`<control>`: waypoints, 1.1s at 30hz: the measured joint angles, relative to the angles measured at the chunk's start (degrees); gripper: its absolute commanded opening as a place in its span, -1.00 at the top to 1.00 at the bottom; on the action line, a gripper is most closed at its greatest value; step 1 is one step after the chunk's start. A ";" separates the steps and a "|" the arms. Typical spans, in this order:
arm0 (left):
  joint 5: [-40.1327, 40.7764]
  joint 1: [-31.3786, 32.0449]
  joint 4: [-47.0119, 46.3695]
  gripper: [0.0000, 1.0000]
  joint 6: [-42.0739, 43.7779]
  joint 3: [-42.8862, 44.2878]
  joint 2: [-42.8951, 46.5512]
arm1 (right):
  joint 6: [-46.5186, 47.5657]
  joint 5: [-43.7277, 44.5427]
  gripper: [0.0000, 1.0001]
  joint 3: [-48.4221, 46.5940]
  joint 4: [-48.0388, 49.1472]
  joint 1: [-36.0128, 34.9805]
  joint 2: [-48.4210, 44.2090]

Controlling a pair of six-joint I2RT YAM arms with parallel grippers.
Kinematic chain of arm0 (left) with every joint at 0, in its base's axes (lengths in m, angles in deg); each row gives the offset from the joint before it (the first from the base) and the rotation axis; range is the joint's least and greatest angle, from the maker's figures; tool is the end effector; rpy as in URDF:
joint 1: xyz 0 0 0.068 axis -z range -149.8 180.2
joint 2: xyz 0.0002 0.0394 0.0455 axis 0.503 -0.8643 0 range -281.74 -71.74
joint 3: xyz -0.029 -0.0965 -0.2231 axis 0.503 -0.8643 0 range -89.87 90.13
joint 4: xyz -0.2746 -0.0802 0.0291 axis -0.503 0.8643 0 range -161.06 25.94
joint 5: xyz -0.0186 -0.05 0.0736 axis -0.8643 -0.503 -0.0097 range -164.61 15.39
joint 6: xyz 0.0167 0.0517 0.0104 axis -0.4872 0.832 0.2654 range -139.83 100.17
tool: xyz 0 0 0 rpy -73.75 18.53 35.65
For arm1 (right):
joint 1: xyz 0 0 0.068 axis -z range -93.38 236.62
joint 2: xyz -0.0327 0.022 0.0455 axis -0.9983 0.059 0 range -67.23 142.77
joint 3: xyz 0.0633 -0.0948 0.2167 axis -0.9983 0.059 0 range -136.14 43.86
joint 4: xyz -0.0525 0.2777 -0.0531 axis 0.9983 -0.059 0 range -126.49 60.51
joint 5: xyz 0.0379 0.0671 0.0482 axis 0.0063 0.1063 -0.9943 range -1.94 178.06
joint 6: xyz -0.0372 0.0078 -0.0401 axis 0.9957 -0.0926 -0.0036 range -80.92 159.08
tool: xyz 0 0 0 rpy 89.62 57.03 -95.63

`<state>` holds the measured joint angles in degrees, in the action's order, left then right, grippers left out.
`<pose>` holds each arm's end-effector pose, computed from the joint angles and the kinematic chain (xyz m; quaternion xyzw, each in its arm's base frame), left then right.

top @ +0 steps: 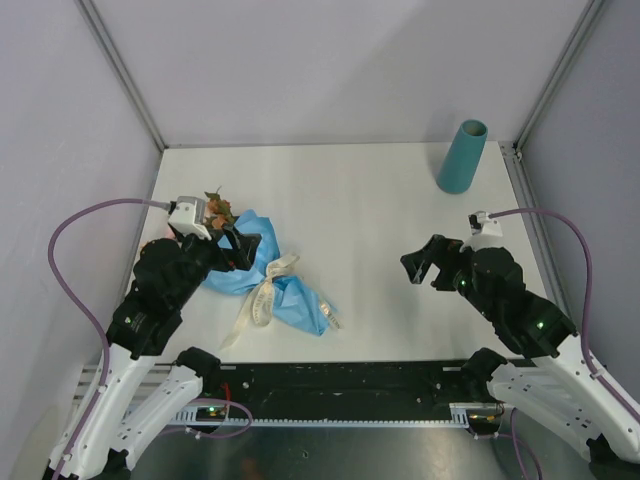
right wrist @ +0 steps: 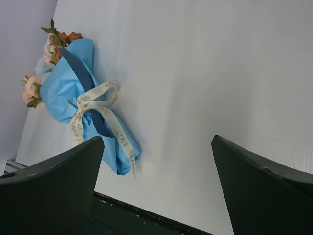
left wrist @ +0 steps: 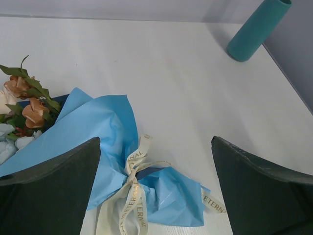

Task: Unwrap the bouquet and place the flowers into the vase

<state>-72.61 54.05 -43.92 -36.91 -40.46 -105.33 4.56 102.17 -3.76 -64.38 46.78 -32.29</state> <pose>0.1649 -0.0714 0.3536 0.0345 0.7725 -0.2090 0.5986 0.1460 0.1100 0.3248 0.0302 0.8261 0.2532 0.5025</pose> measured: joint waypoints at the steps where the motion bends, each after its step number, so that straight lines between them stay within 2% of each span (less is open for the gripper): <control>1: 0.00 0.00 0.00 -0.99 0.00 0.00 0.00 | 0.00 -0.04 -0.99 0.00 0.00 0.00 0.07; 13: 3.58 0.00 0.00 -0.99 0.00 -0.02 -0.17 | -1.14 0.63 -0.99 0.00 -0.17 0.24 0.44; 17: 7.13 0.02 0.00 -0.99 -1.11 -0.31 -0.66 | -1.75 -0.28 -0.85 0.00 1.70 0.33 0.66; 22: 9.27 -0.07 1.49 -0.99 -5.20 -1.16 -2.51 | -2.14 -4.37 -0.57 2.95 11.87 -0.72 3.04; 27: 5.99 -4.66 3.43 -0.98 -11.61 -3.37 -5.73 | -3.26 -7.04 -0.29 5.11 23.54 -5.35 13.46; 33: -0.68 -14.27 4.52 -0.90 -19.37 -10.86 -8.76 | -4.92 -7.48 -0.21 5.29 36.79 -13.68 30.03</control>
<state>-73.29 39.78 -39.40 -56.27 -51.32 -114.09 -0.36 94.70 1.53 -27.60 33.10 -2.26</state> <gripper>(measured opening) 0.970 0.619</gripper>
